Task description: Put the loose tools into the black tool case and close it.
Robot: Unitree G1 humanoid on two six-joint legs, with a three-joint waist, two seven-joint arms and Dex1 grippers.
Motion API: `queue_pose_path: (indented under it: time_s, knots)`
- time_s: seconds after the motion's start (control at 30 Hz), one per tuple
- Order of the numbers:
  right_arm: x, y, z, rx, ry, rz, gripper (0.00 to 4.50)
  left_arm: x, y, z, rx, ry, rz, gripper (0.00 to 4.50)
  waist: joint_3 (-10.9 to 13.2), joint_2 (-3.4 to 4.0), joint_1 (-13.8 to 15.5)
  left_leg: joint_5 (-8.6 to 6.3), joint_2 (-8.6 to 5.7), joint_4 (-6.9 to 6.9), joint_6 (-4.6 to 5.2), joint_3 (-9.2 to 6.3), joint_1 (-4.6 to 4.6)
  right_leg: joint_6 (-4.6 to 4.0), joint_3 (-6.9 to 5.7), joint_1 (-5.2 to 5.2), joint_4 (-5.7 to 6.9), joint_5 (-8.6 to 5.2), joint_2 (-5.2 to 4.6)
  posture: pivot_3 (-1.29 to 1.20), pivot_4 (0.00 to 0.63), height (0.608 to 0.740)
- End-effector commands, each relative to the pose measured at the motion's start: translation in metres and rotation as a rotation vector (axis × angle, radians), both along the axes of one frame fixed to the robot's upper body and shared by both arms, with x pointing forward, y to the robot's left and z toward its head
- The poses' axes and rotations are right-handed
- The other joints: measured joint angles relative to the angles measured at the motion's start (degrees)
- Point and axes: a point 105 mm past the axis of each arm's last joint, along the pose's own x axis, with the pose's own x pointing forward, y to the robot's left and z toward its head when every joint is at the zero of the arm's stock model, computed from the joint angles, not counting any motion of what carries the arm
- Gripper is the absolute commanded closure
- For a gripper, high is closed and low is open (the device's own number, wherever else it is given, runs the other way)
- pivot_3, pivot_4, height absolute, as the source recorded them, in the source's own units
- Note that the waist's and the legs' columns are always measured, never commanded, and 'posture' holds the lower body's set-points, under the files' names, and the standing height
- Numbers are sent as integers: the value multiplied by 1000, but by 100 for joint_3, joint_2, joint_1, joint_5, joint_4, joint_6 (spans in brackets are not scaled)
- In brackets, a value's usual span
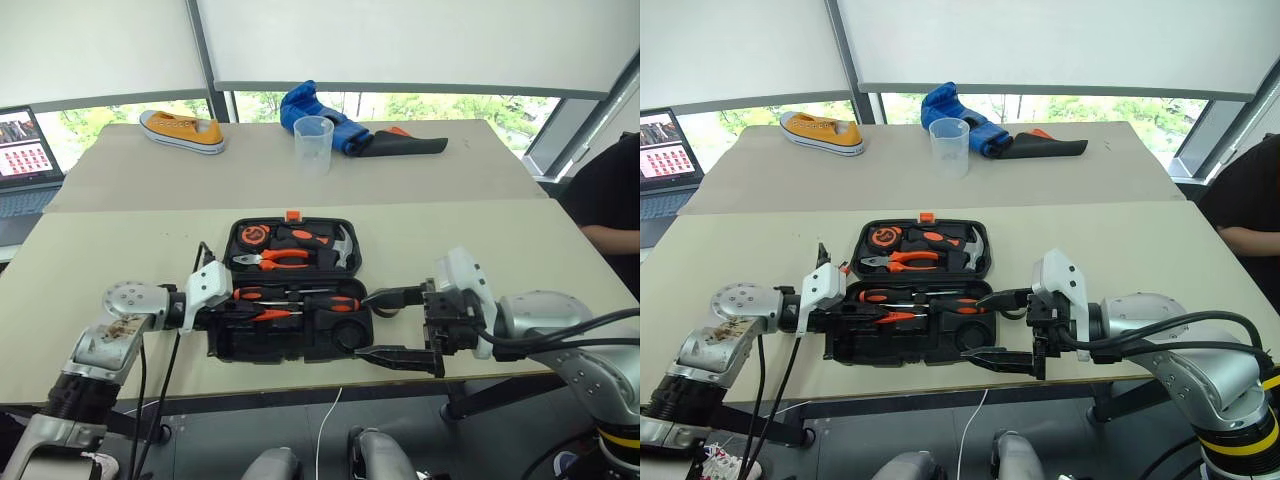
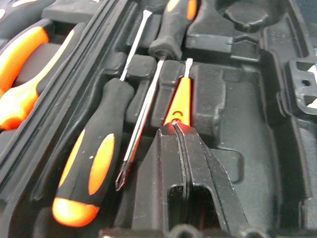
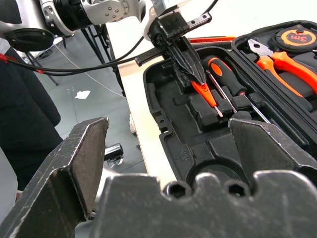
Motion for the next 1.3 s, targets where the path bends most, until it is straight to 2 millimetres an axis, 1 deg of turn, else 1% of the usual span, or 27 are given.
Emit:
queue_pose_path:
  time_s: [0.03,0.13,0.2,0.3,0.4,0.47,0.5,0.53,0.57,0.63,0.67,0.73,0.8,0.87,0.93,1.07,1.13,1.3]
  knots:
    - [-3,2,9,23,-48,23,0,-4,0,-11,57,33,1,4464,0,0,0,0,0,0,0,0,0,0,0,0,0,0,0,0,150,724]
    - [-3,2,9,23,-48,24,0,-4,-2,-7,51,35,14,4464,0,0,-2,0,0,0,0,0,1,0,1,1,0,0,0,0,150,724]
    - [-3,2,9,23,-49,27,0,-1,0,0,34,44,49,4464,0,0,-2,0,0,0,0,0,0,0,0,1,0,0,1,0,150,724]
    - [-1,4,11,29,-56,38,0,3,9,21,-14,45,117,3766,0,0,-5,0,1,0,0,0,0,0,0,1,1,0,2,0,150,724]
    - [2,8,15,45,-67,67,0,-3,27,52,-105,51,219,2641,3,-3,-49,0,3,0,0,0,0,1,0,-2,1,-1,7,0,150,724]
    - [4,9,16,50,-69,83,0,-9,35,63,-137,57,266,1925,5,-2,-76,-1,7,-2,-2,-1,-1,0,0,-6,1,-1,10,0,150,724]
    - [5,10,17,50,-71,97,0,-14,43,67,-153,59,311,1560,5,0,-75,-2,7,-4,-3,-1,0,0,-2,-8,2,-2,10,0,150,724]
    - [6,11,17,50,-71,106,0,-18,48,69,-162,61,342,1233,5,0,-84,-2,6,-9,-4,-1,1,0,-3,-8,0,-2,10,0,150,724]
    - [8,14,18,52,-77,126,0,-28,64,67,-166,64,422,804,6,2,-92,-2,5,-11,-4,0,2,0,-5,-8,0,-2,11,0,150,724]
    - [12,19,20,62,-82,169,0,-51,97,58,-149,72,580,157,6,4,-167,-4,2,-22,-7,4,10,0,-7,-11,-1,-1,14,0,150,724]
    - [13,22,22,68,-83,197,0,-64,116,50,-136,81,675,40,6,3,-201,-4,-1,-42,-8,10,23,-1,-5,-15,1,-1,17,0,150,724]
    - [14,26,24,71,-90,233,0,-84,143,38,-113,94,812,40,7,3,-231,-5,-1,-67,-9,13,37,-3,-8,-16,-2,-1,18,0,150,724]
    - [16,29,25,66,-105,262,0,-99,160,29,-108,115,902,40,7,3,-163,-8,-1,-76,-16,10,46,-20,-14,-15,-8,-13,13,0,150,724]
    - [16,32,25,64,-115,284,0,-108,170,23,-102,129,951,40,7,3,-68,-9,2,-75,-20,4,44,-26,-13,-10,-9,-16,10,0,150,724]
    - [17,34,26,64,-121,299,0,-109,171,21,-95,134,953,40,7,3,29,-10,2,-74,-20,3,44,-25,-13,-5,-9,-17,7,0,150,724]
    - [16,35,26,52,-135,316,0,-98,162,22,-89,161,909,40,3,-3,72,-10,-1,-66,-20,-1,44,-17,-13,7,-8,-15,3,0,150,724]
    - [17,36,26,51,-145,310,0,-90,159,16,-43,193,883,40,3,-3,65,-10,-1,-64,-20,-1,45,-18,-13,7,-2,-15,4,0,150,724]
    - [19,35,28,51,-177,262,0,-52,159,9,20,212,883,40,4,0,-15,-7,1,-75,-26,-1,56,-23,-9,0,5,-16,8,0,150,724]
